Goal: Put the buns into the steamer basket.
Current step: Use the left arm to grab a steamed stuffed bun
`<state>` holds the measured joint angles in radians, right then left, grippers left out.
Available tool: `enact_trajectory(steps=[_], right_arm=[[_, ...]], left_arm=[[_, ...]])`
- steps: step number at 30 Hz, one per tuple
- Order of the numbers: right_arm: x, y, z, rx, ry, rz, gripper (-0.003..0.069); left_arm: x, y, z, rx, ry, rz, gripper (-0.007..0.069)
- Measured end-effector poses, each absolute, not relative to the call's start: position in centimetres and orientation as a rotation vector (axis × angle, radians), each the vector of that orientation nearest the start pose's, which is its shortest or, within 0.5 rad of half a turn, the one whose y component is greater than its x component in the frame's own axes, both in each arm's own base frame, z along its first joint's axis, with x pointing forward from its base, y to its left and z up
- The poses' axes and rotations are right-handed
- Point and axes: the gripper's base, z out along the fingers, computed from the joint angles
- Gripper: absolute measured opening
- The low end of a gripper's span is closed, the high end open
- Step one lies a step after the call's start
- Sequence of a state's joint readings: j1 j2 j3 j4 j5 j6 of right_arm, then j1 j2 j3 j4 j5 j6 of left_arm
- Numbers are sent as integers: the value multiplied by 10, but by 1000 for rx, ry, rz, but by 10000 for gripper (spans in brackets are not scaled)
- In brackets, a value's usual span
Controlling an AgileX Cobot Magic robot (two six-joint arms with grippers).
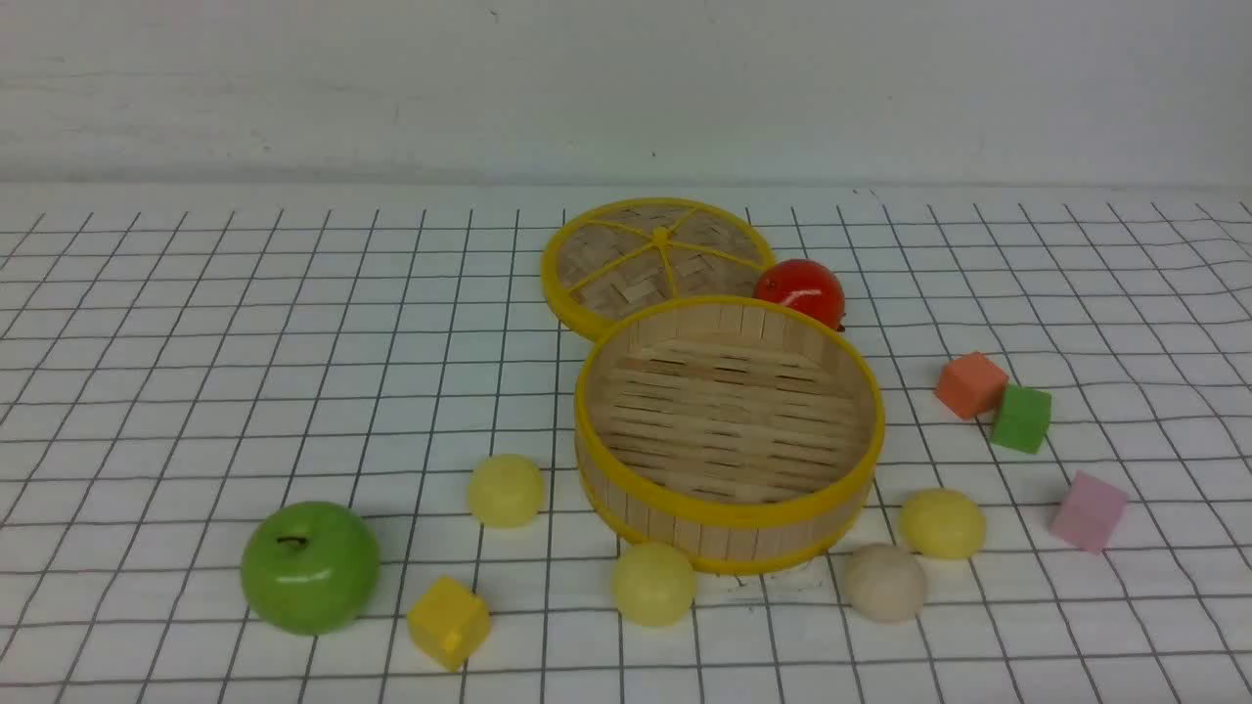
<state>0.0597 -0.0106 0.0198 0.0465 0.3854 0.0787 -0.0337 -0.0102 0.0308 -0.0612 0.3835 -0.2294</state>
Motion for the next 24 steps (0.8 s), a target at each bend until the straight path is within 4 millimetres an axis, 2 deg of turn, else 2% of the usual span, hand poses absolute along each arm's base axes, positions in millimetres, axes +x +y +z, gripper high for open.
enact_trajectory(steps=[18,21,24], right_arm=[[52,5,172,46,1880,141,239],[52,5,172,46,1880,141,239],[52,5,172,46,1880,141,239]], left_arm=[[52,-4,169,-225,1875,-242,238],[54,-5,173,-275,1827,-309,238],[56,-8,185,-520,1663,-599,238]])
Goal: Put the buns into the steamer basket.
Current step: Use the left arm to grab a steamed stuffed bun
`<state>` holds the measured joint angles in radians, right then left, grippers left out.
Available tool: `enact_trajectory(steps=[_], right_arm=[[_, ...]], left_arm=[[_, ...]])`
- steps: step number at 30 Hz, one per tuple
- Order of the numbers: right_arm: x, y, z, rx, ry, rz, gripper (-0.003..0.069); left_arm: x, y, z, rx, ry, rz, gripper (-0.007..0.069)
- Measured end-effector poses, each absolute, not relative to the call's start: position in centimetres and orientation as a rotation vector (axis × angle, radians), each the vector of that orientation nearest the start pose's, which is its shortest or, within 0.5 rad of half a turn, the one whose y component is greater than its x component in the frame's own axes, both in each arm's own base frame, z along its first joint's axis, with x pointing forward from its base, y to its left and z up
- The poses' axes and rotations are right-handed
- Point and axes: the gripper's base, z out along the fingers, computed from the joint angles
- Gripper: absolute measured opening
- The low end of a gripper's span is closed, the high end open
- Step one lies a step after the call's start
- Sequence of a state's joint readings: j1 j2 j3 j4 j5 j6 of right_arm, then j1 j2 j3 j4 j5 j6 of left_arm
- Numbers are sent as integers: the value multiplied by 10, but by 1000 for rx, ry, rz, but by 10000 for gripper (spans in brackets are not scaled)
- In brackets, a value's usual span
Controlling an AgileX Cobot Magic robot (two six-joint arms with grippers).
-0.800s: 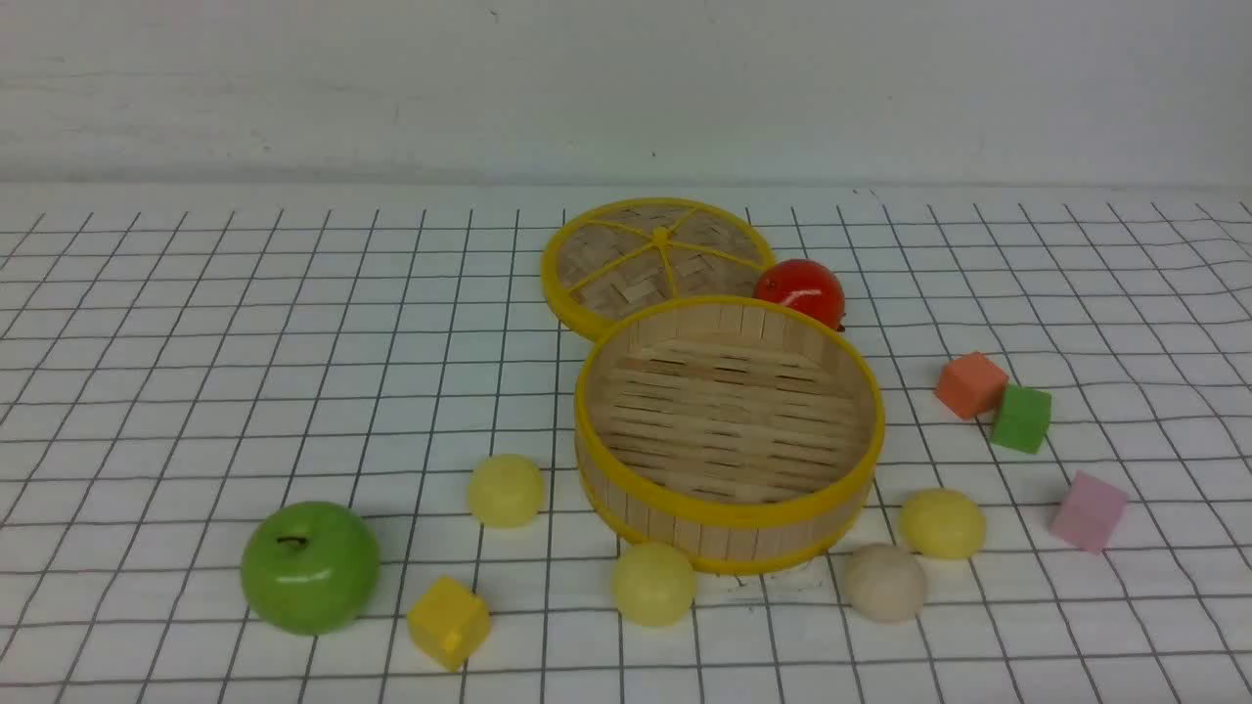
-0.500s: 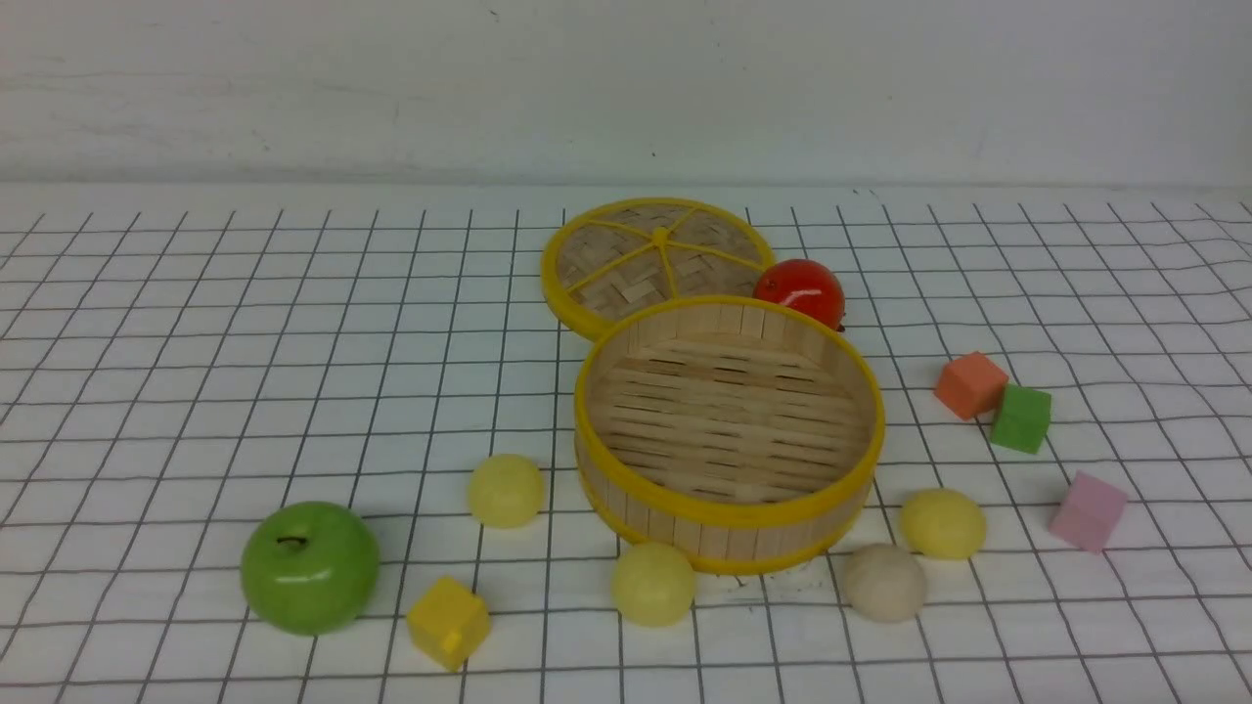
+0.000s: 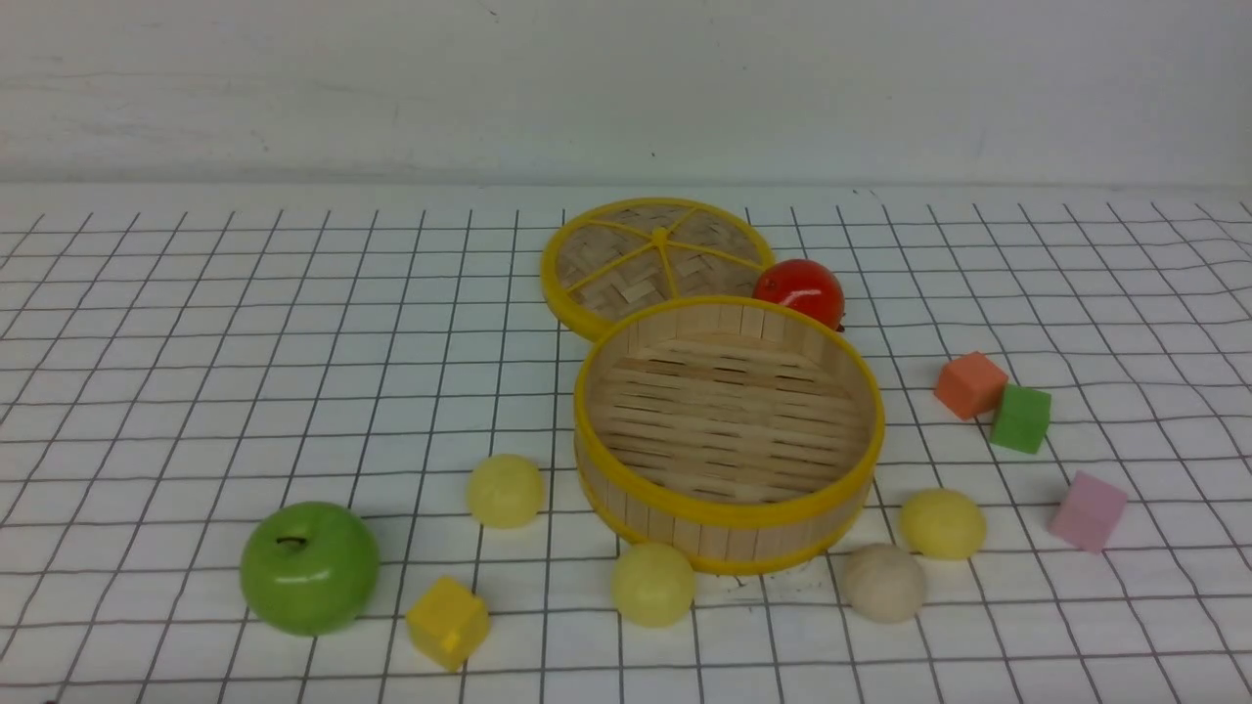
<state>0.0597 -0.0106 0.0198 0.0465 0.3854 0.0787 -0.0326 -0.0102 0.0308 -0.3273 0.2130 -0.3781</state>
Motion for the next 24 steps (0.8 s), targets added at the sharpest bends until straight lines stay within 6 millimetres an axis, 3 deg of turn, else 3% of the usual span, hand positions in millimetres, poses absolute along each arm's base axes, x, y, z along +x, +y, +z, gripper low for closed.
enact_trajectory(steps=[3,6,9,13,15,17,18,20,23,24], right_arm=[[52,5,172,46,1880,141,239],[52,5,172,46,1880,141,239],[52,5,172,46,1880,141,239],[52,5,172,46,1880,141,239],[52,5,172,46,1880,141,239],[52,5,172,46,1880,141,239],[52,5,172,46,1880,141,239],[52,5,172,46,1880,141,239],[52,5,172,46,1880,141,239],[52,5,172,46,1880,141,239]], left_arm=[[56,-8,191,-705,1545,-808,238],[56,-9,197,-773,1492,-897,233],[47,-19,232,-640,1573,-956,168],[40,-32,286,-372,1796,-886,57],[44,-35,296,-327,1887,-863,38],[66,-41,311,-231,2172,-770,-13],[68,-41,311,-224,2191,-762,-13],[100,-41,314,-139,2393,-633,-13],[140,-41,306,-53,2525,-527,-13],[142,-42,305,-56,2533,-526,-13]])
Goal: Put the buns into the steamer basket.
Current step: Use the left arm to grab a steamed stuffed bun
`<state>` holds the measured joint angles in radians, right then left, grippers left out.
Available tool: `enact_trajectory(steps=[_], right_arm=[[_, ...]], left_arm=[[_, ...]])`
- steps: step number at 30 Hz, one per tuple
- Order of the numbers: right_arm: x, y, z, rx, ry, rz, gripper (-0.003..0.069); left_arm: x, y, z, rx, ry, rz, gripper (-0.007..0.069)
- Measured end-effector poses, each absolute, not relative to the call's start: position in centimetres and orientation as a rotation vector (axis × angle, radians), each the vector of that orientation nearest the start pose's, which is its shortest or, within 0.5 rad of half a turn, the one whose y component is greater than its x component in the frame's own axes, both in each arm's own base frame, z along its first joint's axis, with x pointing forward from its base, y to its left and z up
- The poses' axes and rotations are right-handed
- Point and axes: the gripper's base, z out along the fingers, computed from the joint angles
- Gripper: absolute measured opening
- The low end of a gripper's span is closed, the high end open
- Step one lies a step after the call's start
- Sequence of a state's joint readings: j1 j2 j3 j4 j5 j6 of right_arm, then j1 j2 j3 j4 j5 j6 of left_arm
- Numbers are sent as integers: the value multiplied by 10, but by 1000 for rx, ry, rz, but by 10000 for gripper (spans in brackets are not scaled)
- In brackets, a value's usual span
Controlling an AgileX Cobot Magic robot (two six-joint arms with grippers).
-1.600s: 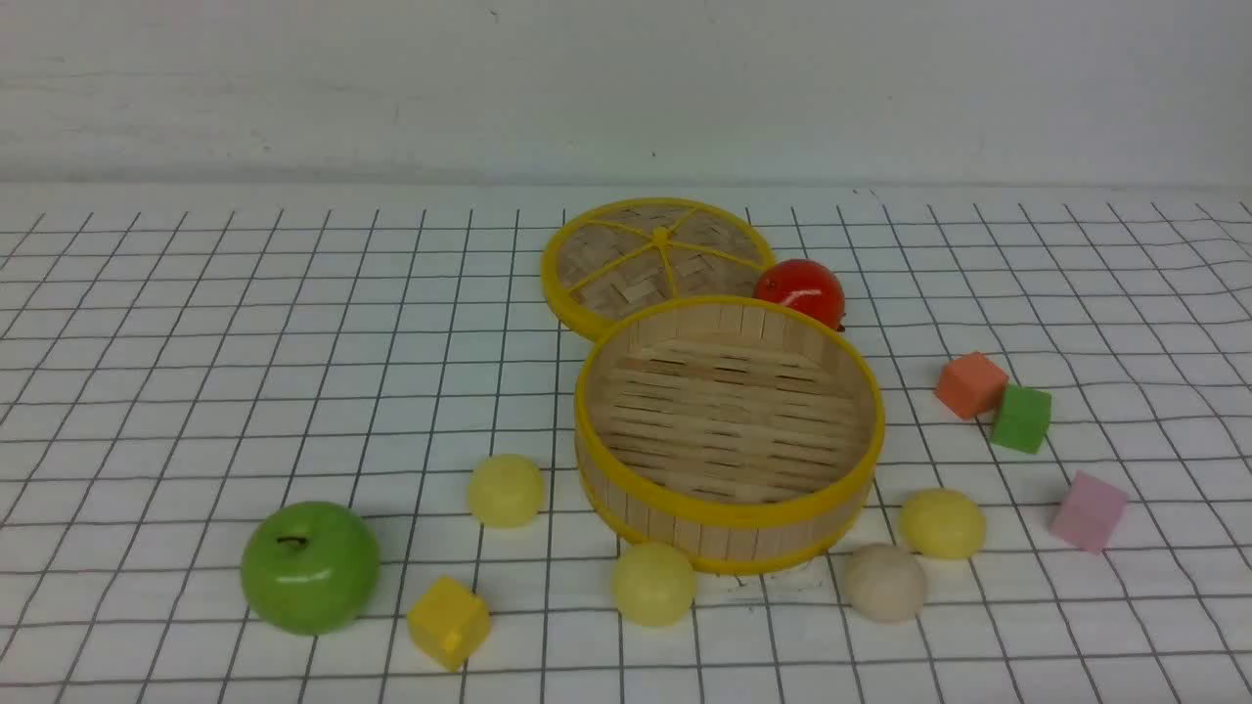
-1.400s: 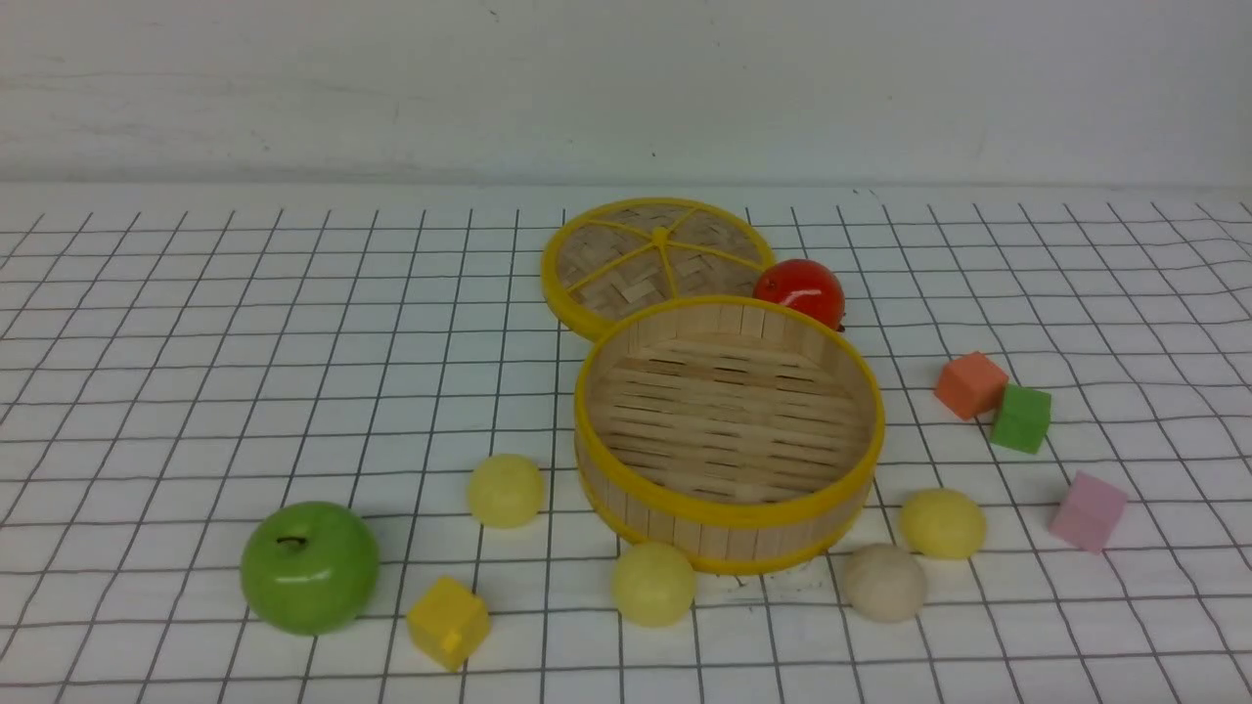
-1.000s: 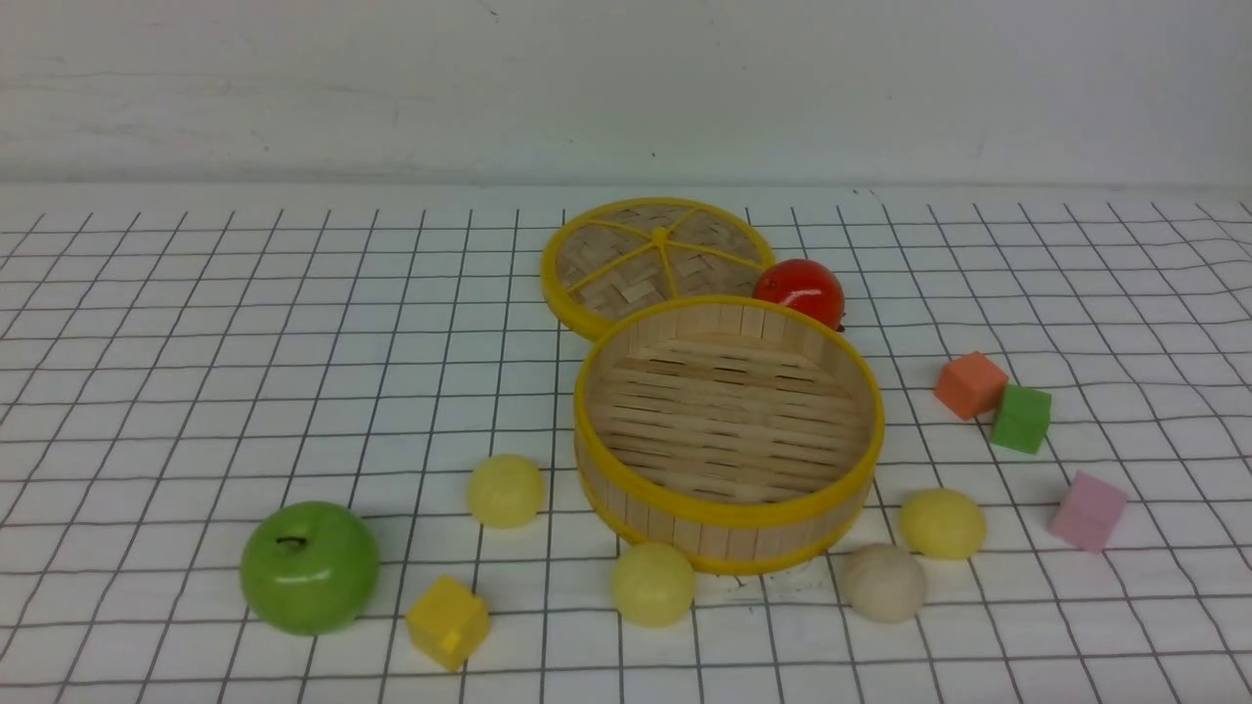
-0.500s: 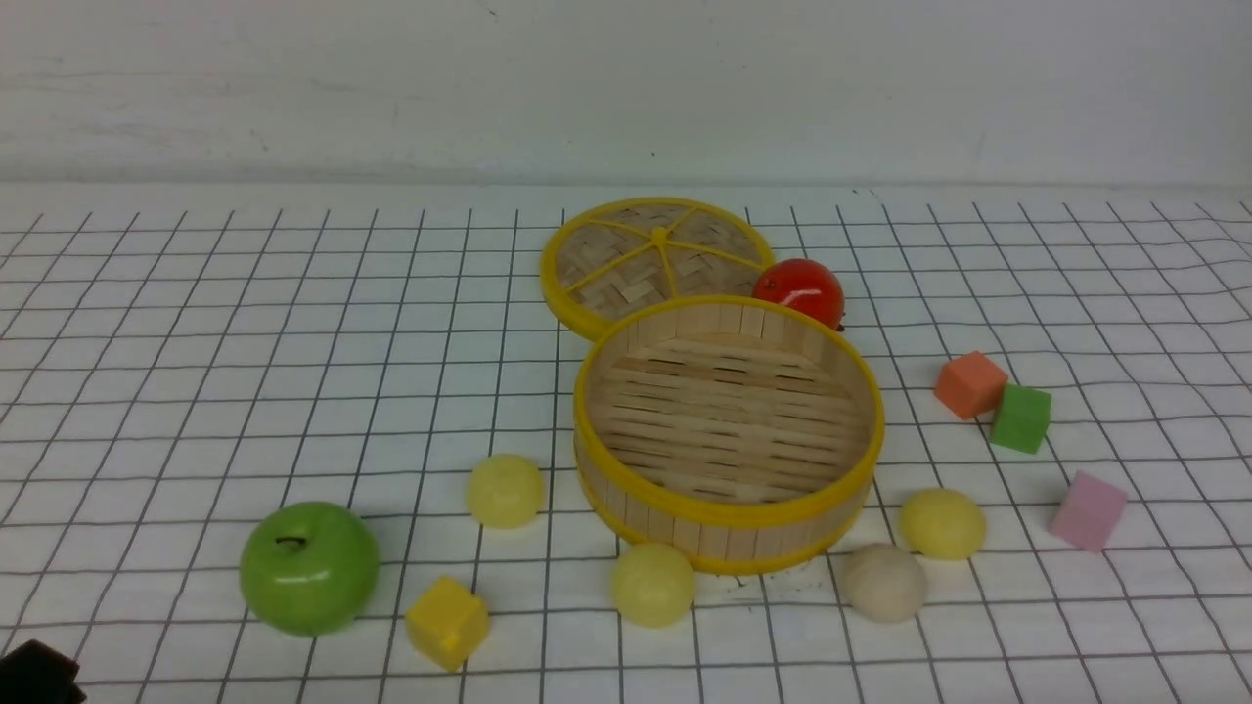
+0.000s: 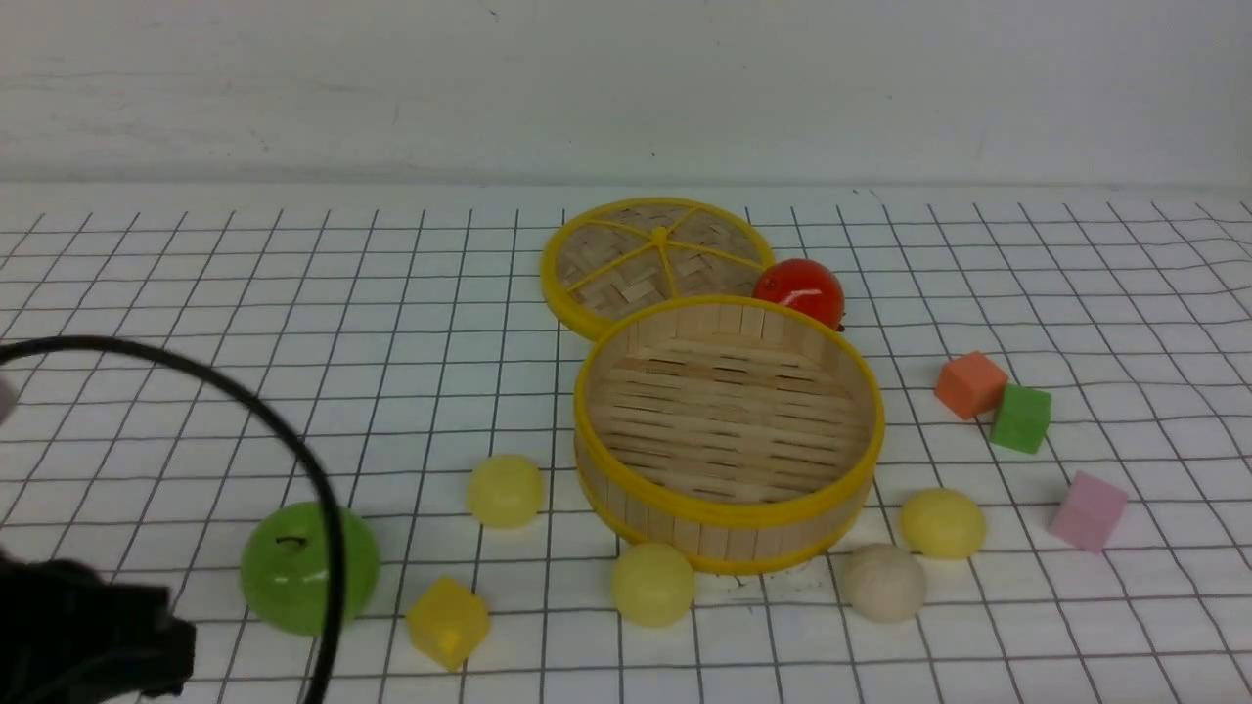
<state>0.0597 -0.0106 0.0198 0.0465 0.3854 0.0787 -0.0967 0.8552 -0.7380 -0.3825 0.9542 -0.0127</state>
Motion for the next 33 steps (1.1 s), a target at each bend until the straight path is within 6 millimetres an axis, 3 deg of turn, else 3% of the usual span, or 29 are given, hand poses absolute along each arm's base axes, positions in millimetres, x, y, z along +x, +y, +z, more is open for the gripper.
enact_trajectory(steps=[2,3,4,9,13,18,24,29,33], right_arm=[[52,5,172,46,1880,141,239],[52,5,172,46,1880,141,239],[52,5,172,46,1880,141,239],[52,5,172,46,1880,141,239],[52,5,172,46,1880,141,239],[52,5,172,46,1880,141,239],[52,5,172,46,1880,141,239],[52,5,172,46,1880,141,239],[52,5,172,46,1880,141,239]], left_arm=[[177,-51,294,-4,2601,-519,-13],[179,-51,294,-7,2603,-519,-13],[191,-65,291,64,2610,-530,-13],[213,-120,300,289,2582,-528,-13],[238,-140,295,319,2602,-368,-13],[277,-156,278,348,2634,-246,-4],[318,-176,251,415,2673,-195,136],[345,-175,230,388,2712,-161,261],[359,-173,217,401,2721,-136,294]])
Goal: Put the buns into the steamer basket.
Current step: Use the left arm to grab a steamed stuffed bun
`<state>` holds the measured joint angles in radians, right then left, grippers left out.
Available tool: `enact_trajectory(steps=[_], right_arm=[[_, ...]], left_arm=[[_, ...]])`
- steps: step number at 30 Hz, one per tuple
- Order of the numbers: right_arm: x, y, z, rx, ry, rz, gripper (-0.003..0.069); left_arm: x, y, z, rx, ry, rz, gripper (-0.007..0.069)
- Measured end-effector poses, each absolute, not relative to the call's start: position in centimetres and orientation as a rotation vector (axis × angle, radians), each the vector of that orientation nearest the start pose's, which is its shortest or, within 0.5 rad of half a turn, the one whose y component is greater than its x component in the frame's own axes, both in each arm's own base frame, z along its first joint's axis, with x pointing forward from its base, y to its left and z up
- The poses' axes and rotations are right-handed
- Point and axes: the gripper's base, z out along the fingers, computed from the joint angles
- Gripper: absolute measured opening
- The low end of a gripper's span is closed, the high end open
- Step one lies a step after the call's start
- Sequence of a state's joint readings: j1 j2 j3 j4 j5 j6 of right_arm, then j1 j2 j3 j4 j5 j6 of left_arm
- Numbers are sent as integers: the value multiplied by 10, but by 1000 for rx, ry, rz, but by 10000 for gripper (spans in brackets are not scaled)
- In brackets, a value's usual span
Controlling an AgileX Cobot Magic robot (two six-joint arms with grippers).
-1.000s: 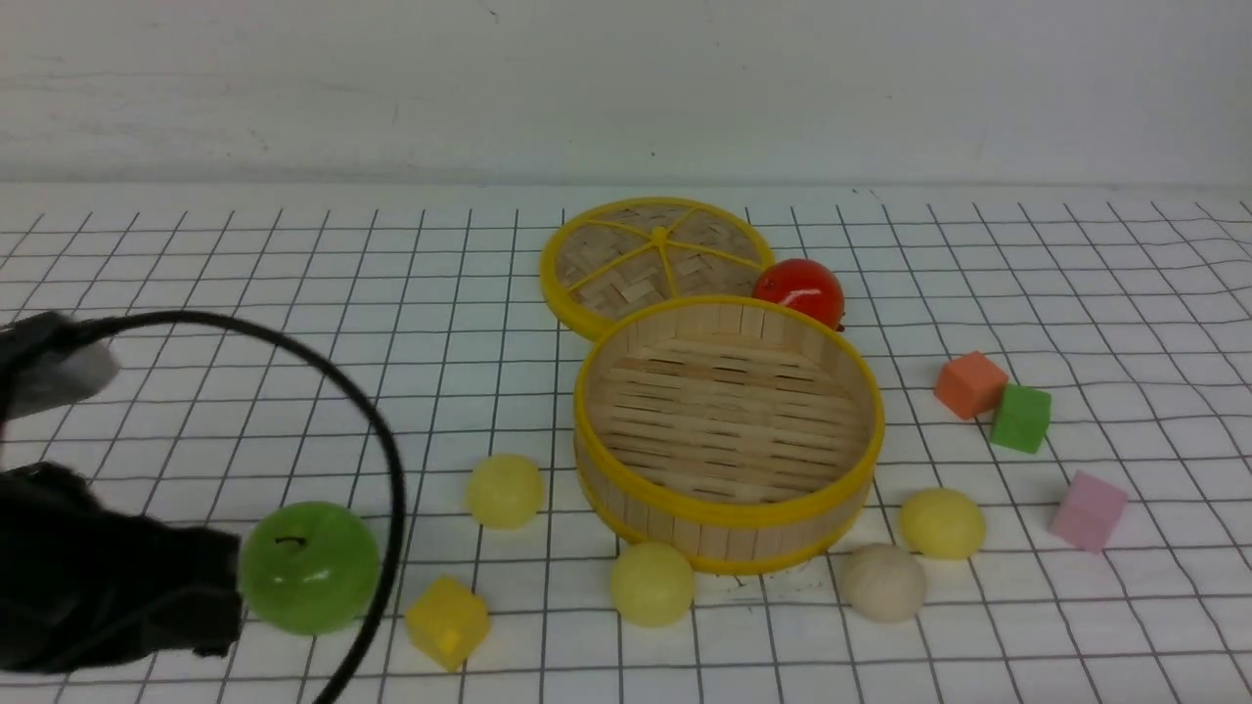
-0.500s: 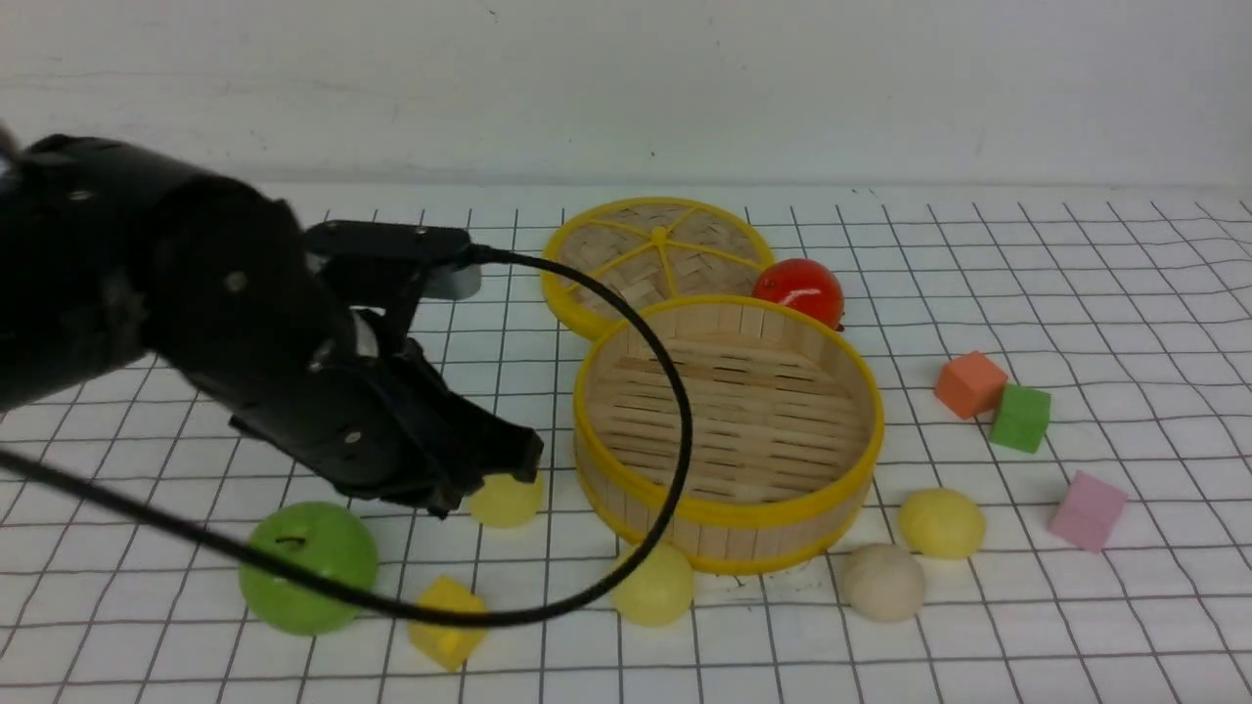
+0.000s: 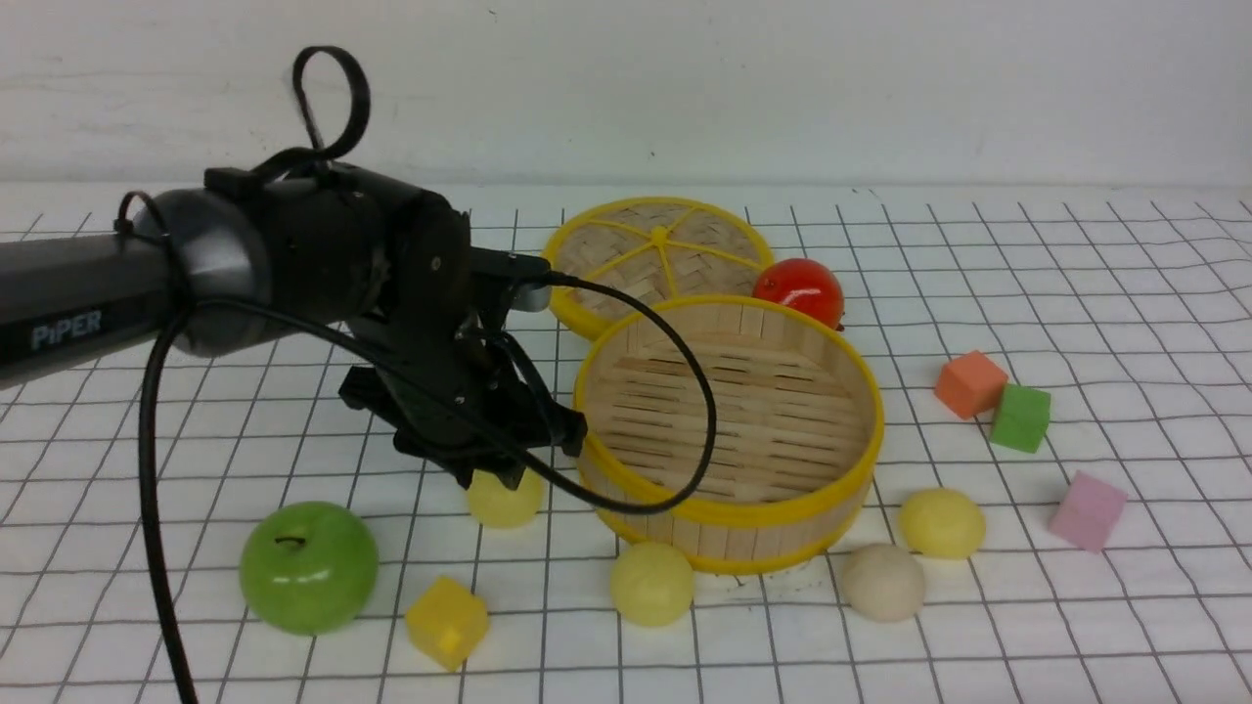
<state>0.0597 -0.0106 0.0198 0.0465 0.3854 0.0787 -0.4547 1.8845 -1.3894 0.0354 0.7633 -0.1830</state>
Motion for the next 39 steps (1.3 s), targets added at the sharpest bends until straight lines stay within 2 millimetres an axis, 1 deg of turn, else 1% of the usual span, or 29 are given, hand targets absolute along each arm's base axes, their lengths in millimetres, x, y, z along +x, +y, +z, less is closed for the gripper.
enact_trajectory(steps=[12,15,17,23,24,30,35,39], right_arm=[[52,5,172,46,1880,141,239],[52,5,172,46,1880,141,239],[52,5,172,46,1880,141,239],[52,5,172,46,1880,141,239],[52,5,172,46,1880,141,239],[52,5,172,46,1880,141,239],[52,5,172,46,1880,141,239],[52,5,172,46,1880,141,239]], left_arm=[[373,-178,194,464,2665,-110,299],[374,-177,193,476,2657,-97,295],[375,-177,193,482,2649,-91,281],[377,-178,194,482,2627,-97,183],[377,-178,194,482,2625,-98,176],[378,-179,187,480,2635,-96,183],[378,-179,187,448,2646,-102,185],[378,-179,186,445,2652,-100,143]])
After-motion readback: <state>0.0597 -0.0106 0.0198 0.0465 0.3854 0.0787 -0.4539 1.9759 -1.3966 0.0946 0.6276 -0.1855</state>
